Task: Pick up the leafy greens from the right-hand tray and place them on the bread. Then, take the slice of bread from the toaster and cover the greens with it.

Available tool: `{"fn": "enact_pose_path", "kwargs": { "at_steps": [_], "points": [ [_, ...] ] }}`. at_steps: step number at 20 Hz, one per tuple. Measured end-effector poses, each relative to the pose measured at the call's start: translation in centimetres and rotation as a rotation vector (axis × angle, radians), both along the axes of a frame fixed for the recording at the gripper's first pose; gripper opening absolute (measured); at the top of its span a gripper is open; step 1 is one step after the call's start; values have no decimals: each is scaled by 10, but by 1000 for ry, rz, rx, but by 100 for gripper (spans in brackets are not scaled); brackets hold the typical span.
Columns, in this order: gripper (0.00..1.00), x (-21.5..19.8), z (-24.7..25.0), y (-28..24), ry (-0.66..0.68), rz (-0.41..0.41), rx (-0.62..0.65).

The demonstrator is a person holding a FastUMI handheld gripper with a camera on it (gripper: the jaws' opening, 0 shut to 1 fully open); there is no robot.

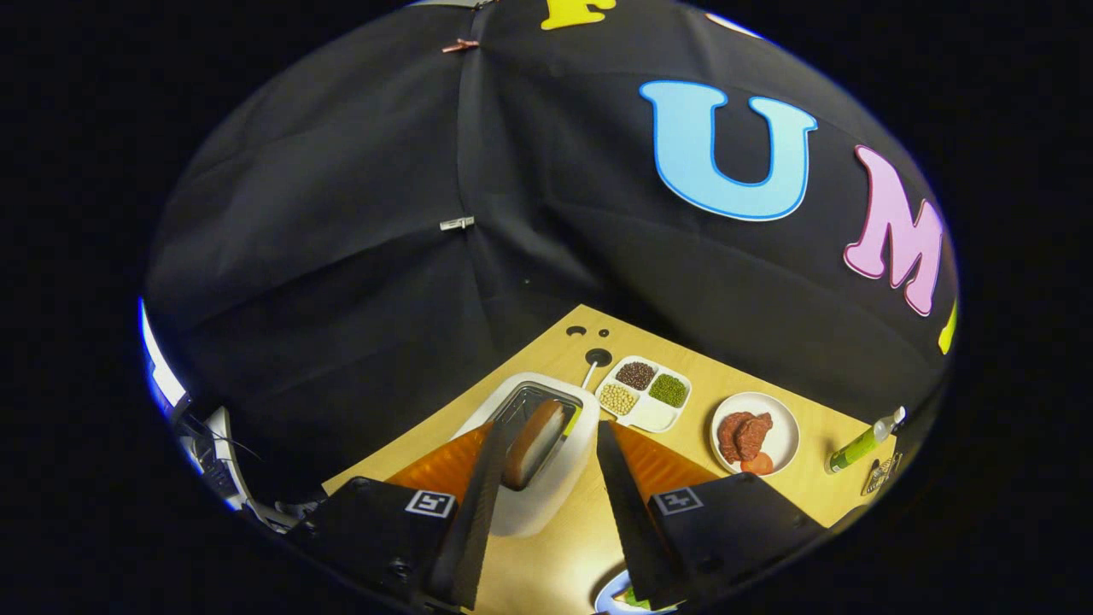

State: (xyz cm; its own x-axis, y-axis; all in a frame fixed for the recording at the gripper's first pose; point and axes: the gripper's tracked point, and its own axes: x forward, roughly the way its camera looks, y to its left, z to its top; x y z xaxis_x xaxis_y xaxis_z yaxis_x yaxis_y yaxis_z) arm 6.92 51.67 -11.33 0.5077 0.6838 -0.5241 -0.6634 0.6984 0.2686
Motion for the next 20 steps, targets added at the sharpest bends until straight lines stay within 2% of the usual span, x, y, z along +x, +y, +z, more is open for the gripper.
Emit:
{"fn": "enact_pose_path", "kwargs": {
  "at_steps": [10, 12, 14, 15, 20],
  "points": [
    [71, 21, -81, 51, 124, -70, -168],
    [46, 17, -92, 49, 162, -58, -198],
    [21, 18, -87, 55, 191, -79, -161],
    [14, 19, -81, 55, 194, -86, -138],
    [14, 22, -43, 42, 166, -108, -40]
  ]
}}
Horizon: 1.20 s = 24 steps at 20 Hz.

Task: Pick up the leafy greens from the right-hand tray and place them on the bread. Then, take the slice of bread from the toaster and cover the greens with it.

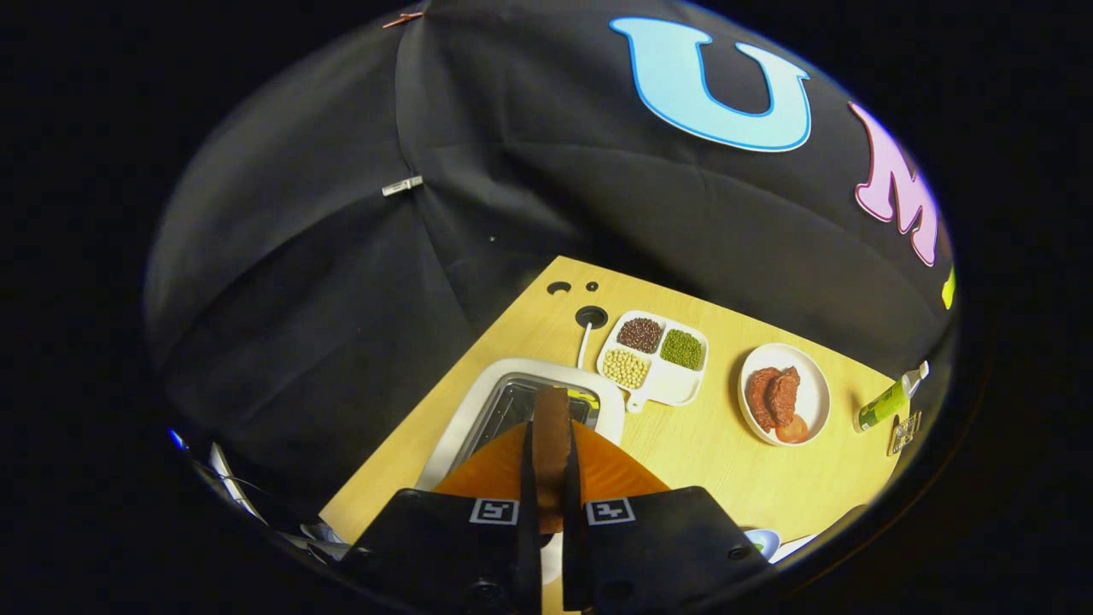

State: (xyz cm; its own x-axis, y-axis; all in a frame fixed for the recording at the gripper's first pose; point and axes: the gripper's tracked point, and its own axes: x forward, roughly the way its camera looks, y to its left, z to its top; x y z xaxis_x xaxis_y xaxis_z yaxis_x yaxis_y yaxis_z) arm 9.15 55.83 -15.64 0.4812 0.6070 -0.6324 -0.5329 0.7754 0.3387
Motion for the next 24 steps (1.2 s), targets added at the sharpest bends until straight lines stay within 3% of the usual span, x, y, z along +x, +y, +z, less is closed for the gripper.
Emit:
{"fn": "enact_pose_path", "kwargs": {
  "at_steps": [7, 13, 20, 24],
  "points": [
    [14, 3, 69, -70, -67, -25, 129],
    [14, 5, 88, -172, -121, -116, 123],
    [14, -16, 23, -286, -53, -267, 27],
    [14, -37, -19, -323, 7, -347, 2]
  ]
}}
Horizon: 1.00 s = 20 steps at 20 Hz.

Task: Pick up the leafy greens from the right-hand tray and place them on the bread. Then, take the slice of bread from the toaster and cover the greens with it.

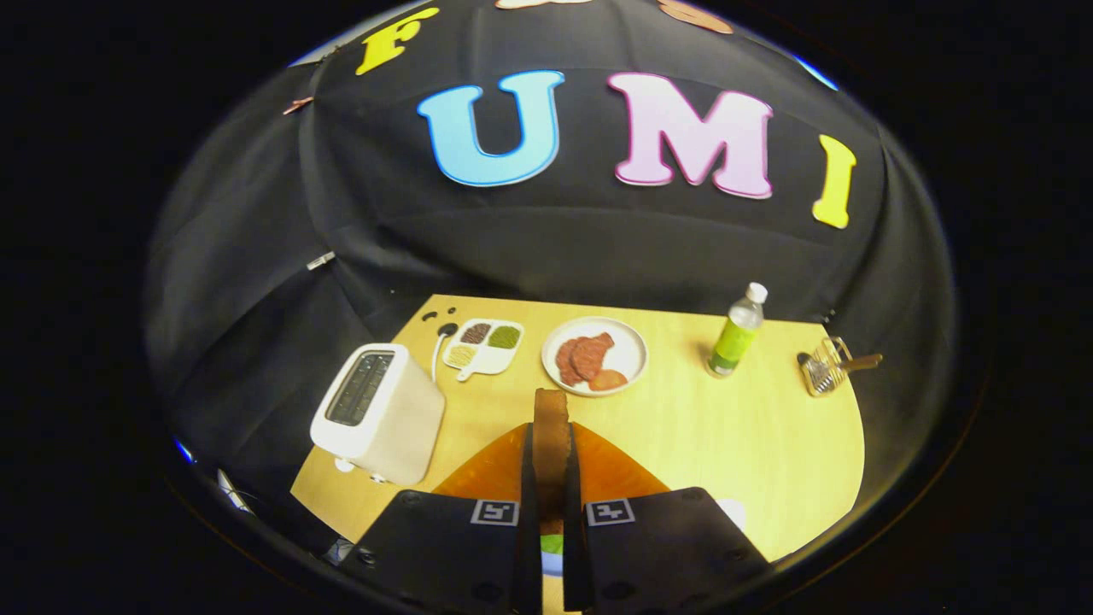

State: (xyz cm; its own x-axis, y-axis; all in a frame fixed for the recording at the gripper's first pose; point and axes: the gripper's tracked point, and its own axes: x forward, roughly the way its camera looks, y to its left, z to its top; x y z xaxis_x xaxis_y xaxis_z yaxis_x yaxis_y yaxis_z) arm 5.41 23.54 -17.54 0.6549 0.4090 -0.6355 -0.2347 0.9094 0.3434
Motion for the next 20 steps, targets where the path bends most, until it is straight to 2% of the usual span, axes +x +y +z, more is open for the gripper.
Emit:
{"fn": "enact_pose_path", "kwargs": {
  "at_steps": [4, 14, 18, 20],
  "points": [
    [14, -20, -33, -7, 39, -53, 8],
    [14, -53, -94, 50, 165, -121, 171],
    [14, -57, -135, 43, 227, -180, 207],
    [14, -63, -159, 30, 256, -200, 183]
  ]
}}
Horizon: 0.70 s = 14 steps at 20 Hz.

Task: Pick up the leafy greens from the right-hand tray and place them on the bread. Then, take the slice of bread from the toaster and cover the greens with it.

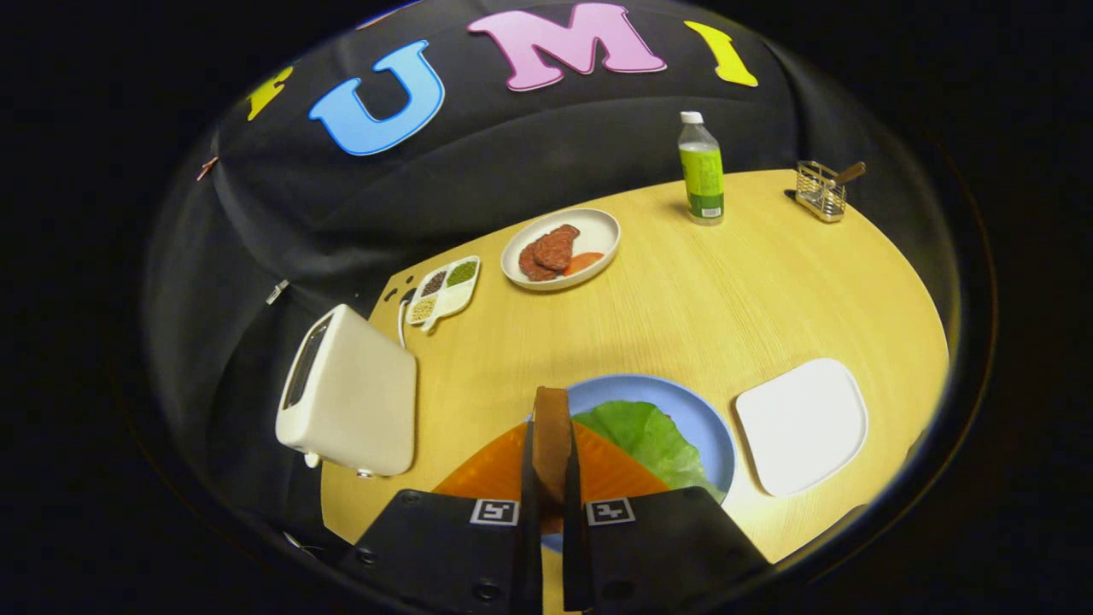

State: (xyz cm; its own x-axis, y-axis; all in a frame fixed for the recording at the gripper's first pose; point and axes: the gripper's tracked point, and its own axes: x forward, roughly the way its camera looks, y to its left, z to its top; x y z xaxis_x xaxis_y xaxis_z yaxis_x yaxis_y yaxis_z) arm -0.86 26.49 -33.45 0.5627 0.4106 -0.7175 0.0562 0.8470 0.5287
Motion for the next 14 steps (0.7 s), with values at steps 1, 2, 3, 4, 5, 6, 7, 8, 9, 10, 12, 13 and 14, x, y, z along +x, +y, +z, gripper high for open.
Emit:
{"fn": "enact_pose_path", "kwargs": {
  "at_steps": [1, 2, 3, 4, 5, 6, 7, 8, 9, 10, 12, 13, 14],
  "points": [
    [14, 0, -8, -8, 4, -13, -10],
    [14, -1, -12, -14, 10, -18, -12],
    [15, -3, -18, -18, 19, -15, -12],
    [18, -5, -24, -22, 28, -10, -24],
    [22, -6, -28, -28, 31, -4, -41],
    [25, -7, -32, -33, 32, 3, -66],
    [36, -7, -36, -39, 30, 10, -101],
    [44, -8, -38, -45, 22, 25, -140],
    [55, -9, -41, -52, 11, 40, -184],
    [57, -8, -42, -59, 1, 52, -225],
    [57, -6, -38, -70, -16, 58, -267],
    [59, -4, -34, -73, -24, 55, -275],
    [61, -2, -29, -78, -34, 52, -285]
  ]
}}
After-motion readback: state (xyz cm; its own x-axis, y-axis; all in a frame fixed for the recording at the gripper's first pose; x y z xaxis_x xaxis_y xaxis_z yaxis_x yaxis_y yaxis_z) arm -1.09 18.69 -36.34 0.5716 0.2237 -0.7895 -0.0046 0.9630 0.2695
